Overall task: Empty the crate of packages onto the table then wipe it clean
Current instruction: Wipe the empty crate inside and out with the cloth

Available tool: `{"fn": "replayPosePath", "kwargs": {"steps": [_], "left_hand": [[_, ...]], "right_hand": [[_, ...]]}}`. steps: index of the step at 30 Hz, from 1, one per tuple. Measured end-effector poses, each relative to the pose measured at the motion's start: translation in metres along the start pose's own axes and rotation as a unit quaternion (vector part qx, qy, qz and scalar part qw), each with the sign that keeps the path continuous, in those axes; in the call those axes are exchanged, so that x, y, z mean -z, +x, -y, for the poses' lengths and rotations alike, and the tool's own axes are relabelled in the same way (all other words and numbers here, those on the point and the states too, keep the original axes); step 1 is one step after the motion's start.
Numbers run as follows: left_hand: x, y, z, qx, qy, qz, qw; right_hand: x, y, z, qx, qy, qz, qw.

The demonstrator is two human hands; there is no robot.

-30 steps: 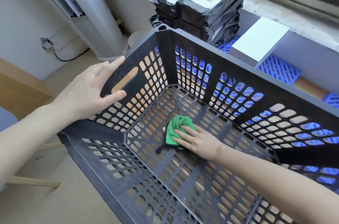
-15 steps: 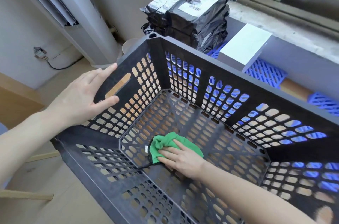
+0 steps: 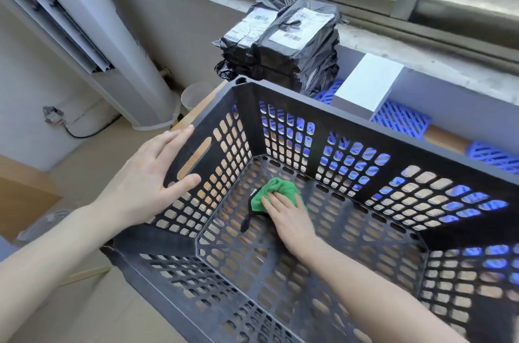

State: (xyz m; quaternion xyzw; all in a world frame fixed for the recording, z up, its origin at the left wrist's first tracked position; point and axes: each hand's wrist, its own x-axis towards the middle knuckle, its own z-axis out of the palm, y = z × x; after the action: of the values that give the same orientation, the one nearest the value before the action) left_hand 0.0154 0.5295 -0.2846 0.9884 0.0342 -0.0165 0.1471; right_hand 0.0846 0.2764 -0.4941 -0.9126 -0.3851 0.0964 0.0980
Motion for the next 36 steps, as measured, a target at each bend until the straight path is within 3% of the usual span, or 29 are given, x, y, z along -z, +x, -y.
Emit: {"fn": "replayPosePath", "kwargs": {"steps": [2,3,5,7,11,16,20,23,29,33,36], "left_hand": [[-0.001,0.001,0.003,-0.008,-0.019,0.006,1.000],[0.000,0.002,0.004,-0.013,-0.029,0.007,0.999],[0.000,0.002,0.006,-0.027,-0.043,0.011,0.999],[0.002,0.001,0.007,-0.042,-0.050,0.020,0.998],[0.004,0.005,0.011,-0.071,-0.062,0.038,0.995],[0.012,0.013,0.028,-0.126,-0.025,0.047,0.991],[0.013,0.019,0.038,-0.166,-0.050,0.027,0.984],[0.010,0.019,0.041,-0.180,-0.073,0.022,0.981],[0.003,0.022,0.042,-0.177,-0.109,0.013,0.978],[0.001,0.024,0.043,-0.177,-0.114,0.005,0.978],[0.001,0.025,0.044,-0.177,-0.099,0.005,0.979]], "right_hand": [[0.007,0.016,0.025,-0.088,0.141,-0.024,0.986],[0.018,0.025,0.037,-0.142,0.242,-0.023,0.960],[0.042,0.045,0.057,-0.259,0.406,-0.058,0.875],[0.062,0.062,0.071,-0.327,0.501,-0.092,0.796],[0.096,0.085,0.100,-0.319,0.573,-0.153,0.739],[0.130,0.088,0.119,-0.288,0.610,-0.234,0.700],[0.164,0.093,0.129,-0.239,0.608,-0.316,0.688],[0.174,0.082,0.143,-0.217,0.577,-0.316,0.721],[0.155,0.034,0.180,-0.183,0.563,-0.193,0.783],[0.145,0.008,0.185,-0.156,0.542,-0.055,0.824],[0.154,0.001,0.176,-0.150,0.555,-0.032,0.818]]}}
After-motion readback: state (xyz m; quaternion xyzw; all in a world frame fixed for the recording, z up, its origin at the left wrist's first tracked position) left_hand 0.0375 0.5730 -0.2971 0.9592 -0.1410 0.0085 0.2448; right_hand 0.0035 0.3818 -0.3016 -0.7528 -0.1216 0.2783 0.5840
